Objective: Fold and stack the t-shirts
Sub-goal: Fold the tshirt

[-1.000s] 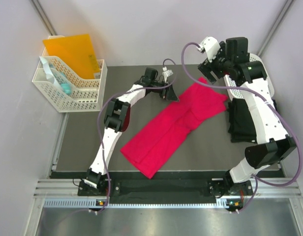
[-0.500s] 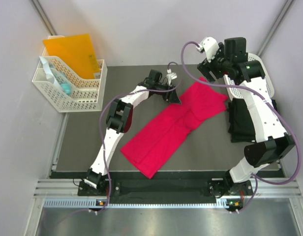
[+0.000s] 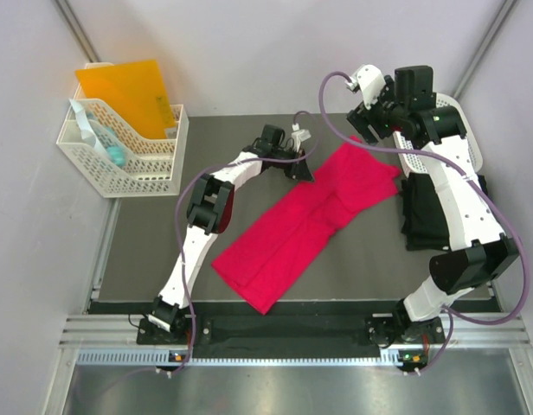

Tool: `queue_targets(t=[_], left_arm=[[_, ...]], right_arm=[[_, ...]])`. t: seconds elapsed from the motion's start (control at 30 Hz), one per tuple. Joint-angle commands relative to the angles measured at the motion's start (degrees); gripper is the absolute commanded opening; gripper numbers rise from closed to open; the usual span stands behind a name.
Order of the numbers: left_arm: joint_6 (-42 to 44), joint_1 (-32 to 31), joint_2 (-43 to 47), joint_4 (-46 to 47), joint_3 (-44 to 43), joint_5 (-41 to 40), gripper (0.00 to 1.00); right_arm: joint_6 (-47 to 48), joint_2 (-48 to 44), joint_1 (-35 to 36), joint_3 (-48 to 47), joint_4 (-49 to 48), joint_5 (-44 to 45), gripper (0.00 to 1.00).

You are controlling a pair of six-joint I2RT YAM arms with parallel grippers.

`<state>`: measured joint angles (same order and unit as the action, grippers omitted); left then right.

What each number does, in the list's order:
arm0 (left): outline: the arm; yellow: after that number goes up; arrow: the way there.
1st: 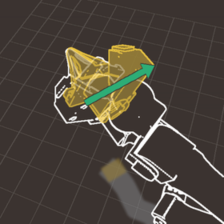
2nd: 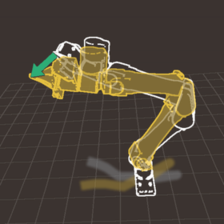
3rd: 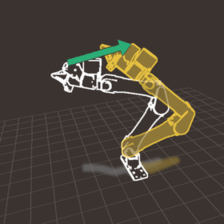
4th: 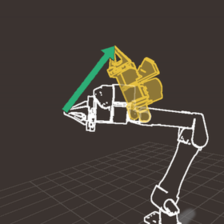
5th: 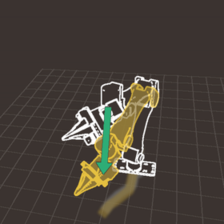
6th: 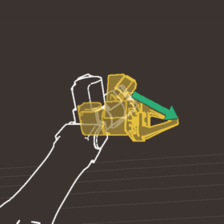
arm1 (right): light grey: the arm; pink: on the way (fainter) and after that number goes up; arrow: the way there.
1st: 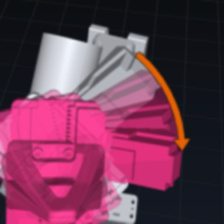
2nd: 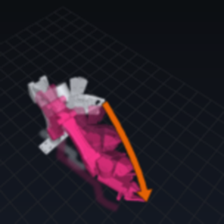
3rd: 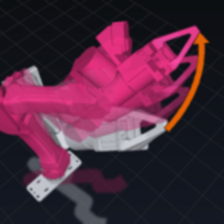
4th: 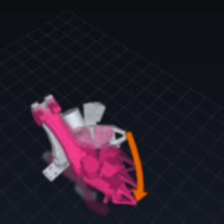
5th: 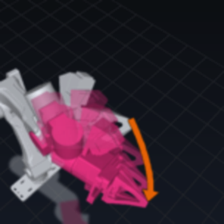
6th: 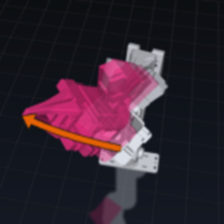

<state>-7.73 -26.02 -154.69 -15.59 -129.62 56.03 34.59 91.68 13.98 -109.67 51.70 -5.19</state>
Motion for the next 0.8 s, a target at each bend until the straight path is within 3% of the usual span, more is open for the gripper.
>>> queue_targets(t=[0.0, 0.3, 0.4, 0.77], left_arm=[[0.5, -0.1, -0.6, -1.3, 2.1, -5.3, 0.00], [-8.8, 5.4, 0.4, 2.8, 4.7, -16.9, 0.00], [-7.9, 6.9, 1.9, 2.8, 6.0, -19.7, 0.00], [-12.8, 11.7, 4.3, 5.8, 10.4, -22.1, 0.00]], right_arm=[[-1.1, -0.5, -0.2, -3.1, -1.1, -1.3, 0.77], [-0.5, -0.2, 0.6, -2.8, -0.7, -1.5, 0.76], [-0.4, -0.2, 0.8, -2.7, -0.6, -1.5, 0.76], [0.0, 0.3, 2.0, -2.8, -0.7, -1.3, 0.75]])
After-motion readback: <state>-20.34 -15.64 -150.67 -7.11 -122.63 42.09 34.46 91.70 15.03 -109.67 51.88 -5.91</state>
